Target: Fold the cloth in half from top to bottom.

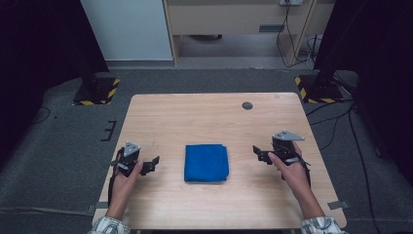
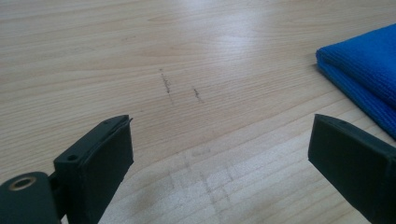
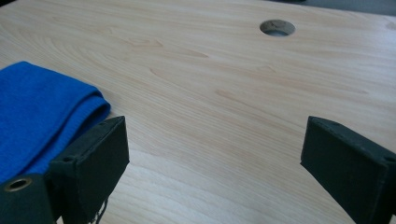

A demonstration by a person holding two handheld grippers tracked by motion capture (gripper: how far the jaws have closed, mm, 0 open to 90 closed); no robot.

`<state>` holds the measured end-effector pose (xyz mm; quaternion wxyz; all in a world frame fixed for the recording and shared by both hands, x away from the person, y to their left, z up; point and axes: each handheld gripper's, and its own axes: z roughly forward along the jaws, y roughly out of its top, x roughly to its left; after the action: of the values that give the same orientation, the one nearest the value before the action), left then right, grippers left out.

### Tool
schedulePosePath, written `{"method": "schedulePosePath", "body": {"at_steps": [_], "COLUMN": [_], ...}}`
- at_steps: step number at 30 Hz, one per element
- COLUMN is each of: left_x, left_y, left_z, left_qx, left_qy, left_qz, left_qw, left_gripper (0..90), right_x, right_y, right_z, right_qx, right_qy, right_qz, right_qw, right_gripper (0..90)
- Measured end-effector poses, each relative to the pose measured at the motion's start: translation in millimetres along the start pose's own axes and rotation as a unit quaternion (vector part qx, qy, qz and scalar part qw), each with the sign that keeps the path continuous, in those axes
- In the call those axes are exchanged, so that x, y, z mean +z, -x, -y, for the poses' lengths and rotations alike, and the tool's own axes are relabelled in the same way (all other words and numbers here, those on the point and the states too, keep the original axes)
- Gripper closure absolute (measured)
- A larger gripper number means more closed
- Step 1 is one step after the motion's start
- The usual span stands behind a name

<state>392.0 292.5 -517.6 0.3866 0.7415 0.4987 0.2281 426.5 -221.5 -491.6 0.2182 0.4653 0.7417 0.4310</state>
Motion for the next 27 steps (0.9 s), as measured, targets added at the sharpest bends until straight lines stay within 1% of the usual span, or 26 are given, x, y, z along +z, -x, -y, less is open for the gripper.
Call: {"method": "schedulePosePath", "body": {"at_steps": [3,6,7,9,11,12,15,17,23,25,27], "left_x": [0.8,2.4,3.1,4.3,6.7,7.6,11.0,13.2,17.5,19.4,19.9], "left_y": [-0.5,0.0,0.6,1.6,3.2,3.8,4.0,3.2,0.4,0.7,0.9], "left_z": [0.9,1.5,1.9,2.2,3.0,3.4,4.8,5.7,8.2,9.1,8.7], "left_qx": [-0.001,0.005,0.007,0.01,0.021,0.023,0.028,0.026,0.025,0.026,0.027], "left_qy": [-0.005,-0.012,-0.015,-0.018,-0.03,-0.035,-0.046,-0.051,-0.065,-0.071,-0.071], "left_qz": [0.0,-0.002,-0.001,0.0,0.0,0.0,0.0,-0.001,-0.008,-0.01,-0.013], "left_qw": [1.0,0.9999,0.9999,0.9998,0.9993,0.9991,0.9986,0.9984,0.9976,0.997,0.997], "left_gripper": [6.2,6.2,6.2,6.2,6.2,6.2,6.1,6.1,5.5,5.2,4.5], "right_x": [-1.4,-3.1,-3.5,-3.8,-4.3,-4.4,-5.3,-5.6,-3.7,-1.5,0.9], "right_y": [7.0,11.7,13.4,15.1,21.6,22.8,28.0,32.6,51.0,55.8,59.1], "right_z": [5.1,11.0,12.6,14.5,19.0,19.0,19.4,21.0,30.3,34.5,38.0], "right_qx": [0.005,0.01,0.006,0.007,0.013,0.018,0.025,0.028,0.055,0.066,0.068], "right_qy": [-0.008,-0.017,-0.021,-0.026,-0.038,-0.037,-0.035,-0.038,-0.049,-0.06,-0.072], "right_qz": [0.007,0.011,0.011,0.01,0.013,0.015,0.02,0.027,0.05,0.057,0.062], "right_qw": [0.9999,0.9997,0.9997,0.9996,0.9991,0.999,0.9989,0.9985,0.996,0.9944,0.9932], "right_gripper": [8.0,8.0,8.0,8.0,8.1,8.2,8.2,8.1,8.1,8.3,8.4]}}
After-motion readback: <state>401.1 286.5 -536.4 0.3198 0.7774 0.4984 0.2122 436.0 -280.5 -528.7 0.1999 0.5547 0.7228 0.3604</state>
